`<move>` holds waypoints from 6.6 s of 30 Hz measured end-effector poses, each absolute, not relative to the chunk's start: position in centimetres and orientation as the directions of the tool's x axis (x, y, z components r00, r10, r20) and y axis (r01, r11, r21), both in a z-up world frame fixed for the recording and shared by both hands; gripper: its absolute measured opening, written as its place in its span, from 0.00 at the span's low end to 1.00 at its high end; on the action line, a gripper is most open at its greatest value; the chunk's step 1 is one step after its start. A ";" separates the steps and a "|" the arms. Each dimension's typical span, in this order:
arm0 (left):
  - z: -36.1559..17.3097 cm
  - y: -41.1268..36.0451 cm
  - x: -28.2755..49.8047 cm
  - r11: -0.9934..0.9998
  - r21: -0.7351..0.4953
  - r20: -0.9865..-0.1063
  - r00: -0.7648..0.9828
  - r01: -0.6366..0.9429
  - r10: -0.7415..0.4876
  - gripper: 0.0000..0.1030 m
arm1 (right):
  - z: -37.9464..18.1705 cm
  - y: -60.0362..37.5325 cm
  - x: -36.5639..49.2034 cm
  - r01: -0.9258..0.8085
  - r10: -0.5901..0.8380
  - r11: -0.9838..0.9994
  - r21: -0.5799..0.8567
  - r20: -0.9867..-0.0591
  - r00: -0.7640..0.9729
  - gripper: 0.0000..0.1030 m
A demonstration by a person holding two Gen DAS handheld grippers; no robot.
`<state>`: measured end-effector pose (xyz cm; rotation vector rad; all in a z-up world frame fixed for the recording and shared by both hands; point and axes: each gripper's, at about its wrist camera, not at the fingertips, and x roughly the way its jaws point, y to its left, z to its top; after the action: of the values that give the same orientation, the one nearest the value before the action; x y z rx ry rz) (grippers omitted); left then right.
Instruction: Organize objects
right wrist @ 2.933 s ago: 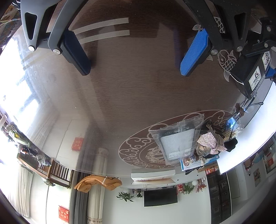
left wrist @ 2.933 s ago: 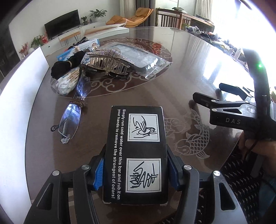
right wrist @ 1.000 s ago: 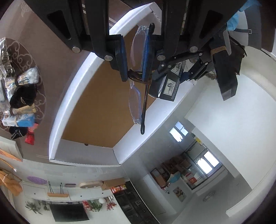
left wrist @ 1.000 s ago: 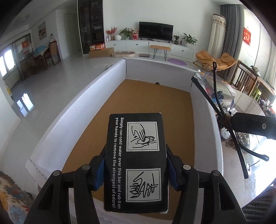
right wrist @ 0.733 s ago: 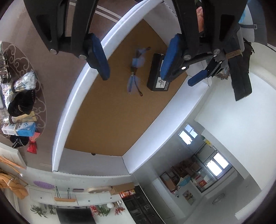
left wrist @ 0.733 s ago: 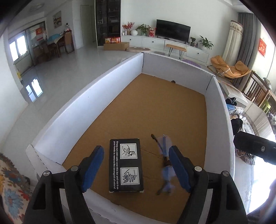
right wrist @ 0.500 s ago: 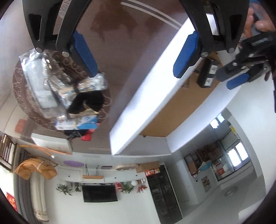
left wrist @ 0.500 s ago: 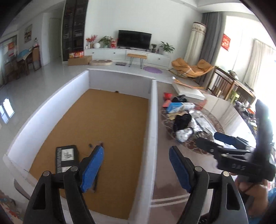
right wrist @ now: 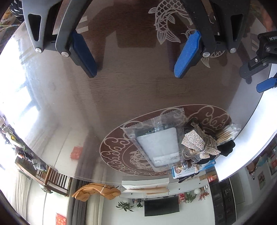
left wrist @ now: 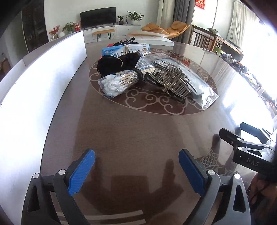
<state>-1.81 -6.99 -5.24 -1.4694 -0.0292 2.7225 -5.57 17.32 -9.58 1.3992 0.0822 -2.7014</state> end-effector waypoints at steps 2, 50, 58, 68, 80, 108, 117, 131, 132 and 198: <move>-5.8 -7.0 -2.6 -1.000 -0.013 -0.835 -0.550 -0.012 0.018 0.96 | -9.5 17.3 -5.5 0.111 -0.063 -0.994 -0.003 -0.808 -0.586 0.90; -6.1 -6.9 -8.0 -0.999 0.001 -0.815 -0.579 0.037 -0.023 1.00 | -10.1 16.8 -5.3 0.117 -0.061 -0.993 -0.014 -0.790 -0.610 1.00; -6.1 -6.9 -8.1 -0.999 0.001 -0.815 -0.579 0.037 -0.022 1.00 | -10.1 16.8 -5.2 0.119 -0.062 -0.993 -0.014 -0.789 -0.611 1.00; -6.1 -6.5 -8.1 -1.000 0.008 -0.815 -0.580 0.021 -0.019 1.00 | -10.1 16.8 -5.1 0.121 -0.064 -0.993 -0.014 -0.788 -0.612 1.00; -6.1 -6.5 -8.1 -1.000 0.009 -0.815 -0.579 0.021 -0.019 1.00 | -10.1 16.8 -5.1 0.122 -0.064 -0.992 -0.014 -0.788 -0.612 1.00; -6.1 -6.5 -8.1 -1.000 0.009 -0.815 -0.579 0.021 -0.019 1.00 | -10.1 16.6 -4.9 0.135 -0.073 -0.991 -0.013 -0.786 -0.614 1.00; -6.1 -6.5 -8.1 -1.000 0.008 -0.815 -0.579 0.022 -0.019 1.00 | -10.1 16.6 -4.9 0.135 -0.074 -0.991 -0.013 -0.786 -0.614 1.00; -6.1 -6.4 -7.4 -1.000 0.005 -0.836 -0.548 0.015 -0.013 1.00 | -10.1 16.6 -4.9 0.135 -0.074 -0.991 -0.013 -0.785 -0.615 1.00; -6.1 -6.3 -7.2 -1.000 0.006 -0.842 -0.539 0.008 -0.010 1.00 | -10.1 16.6 -4.9 0.136 -0.074 -0.991 -0.013 -0.785 -0.615 1.00; -5.2 -5.7 -6.0 -0.992 0.014 -0.853 -0.518 -0.127 0.054 0.28 | -9.1 18.2 -4.7 0.199 -0.299 -0.954 0.223 -0.749 -0.591 1.00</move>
<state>-5.96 -5.67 -5.22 -1.4843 0.1132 2.6480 -4.74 18.23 -9.12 1.2421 -0.1669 -2.5719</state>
